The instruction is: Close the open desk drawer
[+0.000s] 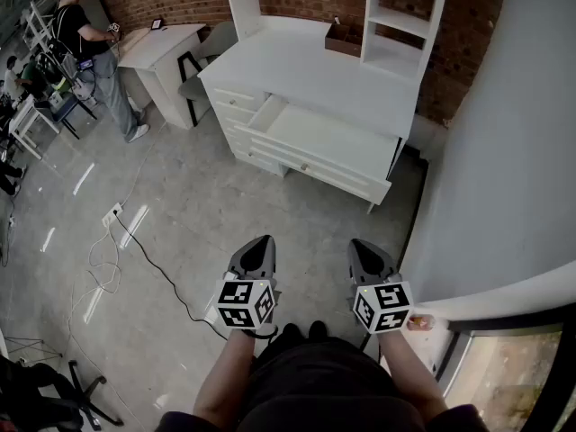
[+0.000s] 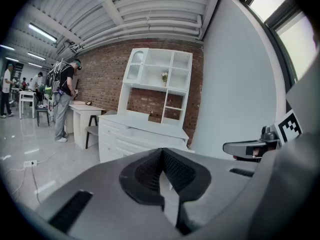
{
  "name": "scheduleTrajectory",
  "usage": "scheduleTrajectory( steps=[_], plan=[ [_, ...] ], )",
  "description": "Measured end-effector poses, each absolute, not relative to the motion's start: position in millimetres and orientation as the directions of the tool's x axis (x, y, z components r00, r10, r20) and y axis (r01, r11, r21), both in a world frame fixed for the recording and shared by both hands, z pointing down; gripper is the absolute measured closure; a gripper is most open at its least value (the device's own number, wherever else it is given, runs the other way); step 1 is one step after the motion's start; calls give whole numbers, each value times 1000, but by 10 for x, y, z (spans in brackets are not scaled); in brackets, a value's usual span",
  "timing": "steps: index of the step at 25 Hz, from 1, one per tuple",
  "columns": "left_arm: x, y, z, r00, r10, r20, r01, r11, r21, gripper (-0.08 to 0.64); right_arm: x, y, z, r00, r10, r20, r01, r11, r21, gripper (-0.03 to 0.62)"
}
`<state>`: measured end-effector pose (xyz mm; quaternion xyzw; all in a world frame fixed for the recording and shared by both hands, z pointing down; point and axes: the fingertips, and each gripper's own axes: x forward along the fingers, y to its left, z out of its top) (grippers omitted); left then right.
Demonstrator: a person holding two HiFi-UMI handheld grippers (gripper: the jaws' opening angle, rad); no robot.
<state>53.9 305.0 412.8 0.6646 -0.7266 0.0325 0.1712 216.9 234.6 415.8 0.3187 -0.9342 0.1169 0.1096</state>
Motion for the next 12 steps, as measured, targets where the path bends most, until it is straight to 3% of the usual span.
scheduleTrajectory(
  steps=[12],
  plan=[
    [552, 3094, 4216, -74, -947, 314, -976, 134, 173, 551, 2318, 2299, 4231, -763, -578, 289, -637, 747, -189, 588]
  ],
)
